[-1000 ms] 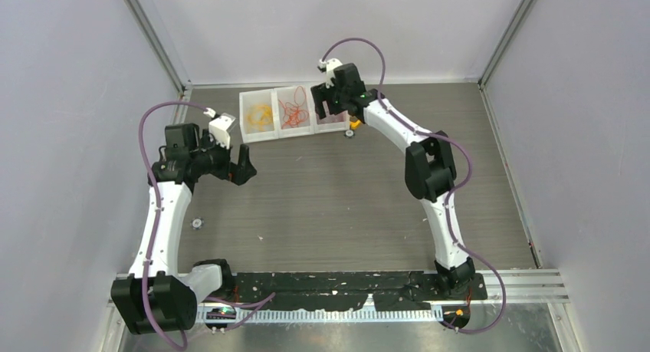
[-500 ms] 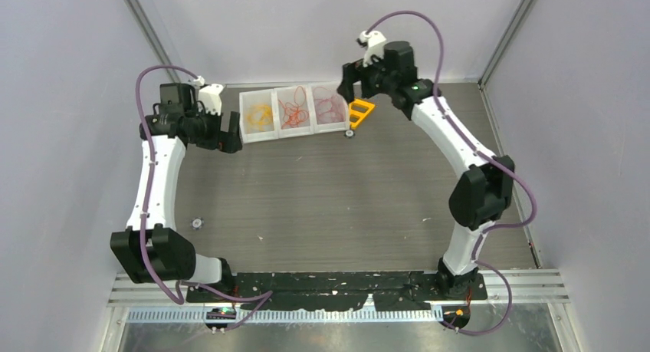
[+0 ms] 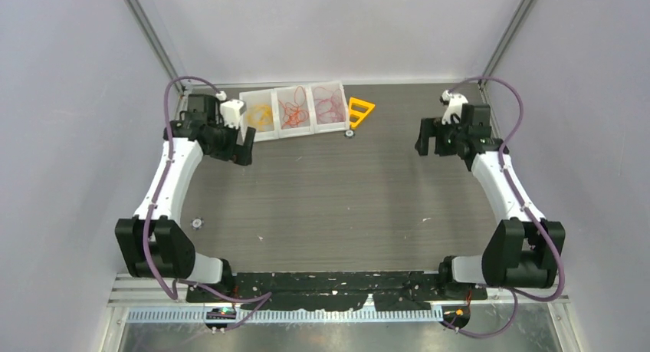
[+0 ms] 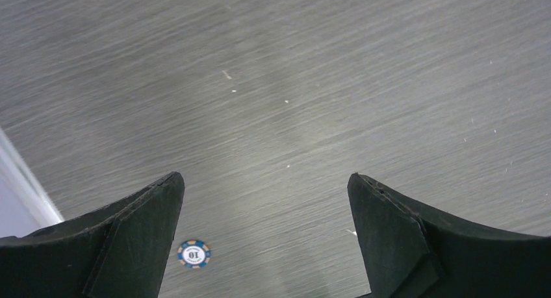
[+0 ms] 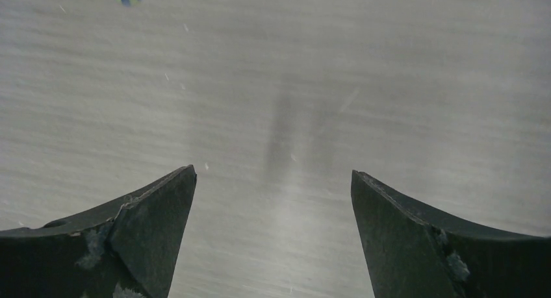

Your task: Untangle the cables

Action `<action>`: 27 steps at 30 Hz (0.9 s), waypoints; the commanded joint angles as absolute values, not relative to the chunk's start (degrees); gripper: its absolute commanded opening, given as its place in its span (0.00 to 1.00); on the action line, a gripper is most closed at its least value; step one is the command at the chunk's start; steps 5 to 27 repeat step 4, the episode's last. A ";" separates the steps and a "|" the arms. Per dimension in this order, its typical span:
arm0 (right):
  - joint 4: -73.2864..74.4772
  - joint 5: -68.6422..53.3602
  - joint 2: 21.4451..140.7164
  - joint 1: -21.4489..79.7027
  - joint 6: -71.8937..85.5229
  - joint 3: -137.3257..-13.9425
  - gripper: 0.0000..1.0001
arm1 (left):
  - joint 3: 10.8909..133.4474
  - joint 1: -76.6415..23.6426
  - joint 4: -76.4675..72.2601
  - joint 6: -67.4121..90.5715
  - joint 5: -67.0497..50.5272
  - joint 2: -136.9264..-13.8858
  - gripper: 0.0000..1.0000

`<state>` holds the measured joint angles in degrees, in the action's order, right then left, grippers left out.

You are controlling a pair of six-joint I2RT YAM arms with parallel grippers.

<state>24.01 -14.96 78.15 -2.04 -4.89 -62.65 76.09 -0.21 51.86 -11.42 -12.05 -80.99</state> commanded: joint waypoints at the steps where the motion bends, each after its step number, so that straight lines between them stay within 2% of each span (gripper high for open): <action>1: 22.86 -14.47 70.91 -3.09 -8.80 -55.92 0.95 | 74.22 -3.85 47.29 -10.09 -9.53 -81.30 0.99; 4: 23.35 -14.14 68.16 -3.16 -9.24 -53.55 0.95 | 73.82 -5.01 46.51 -10.04 -8.95 -80.84 0.99; 27: 23.35 -14.14 68.16 -3.16 -9.24 -53.55 0.95 | 73.82 -5.01 46.51 -10.04 -8.95 -80.84 0.99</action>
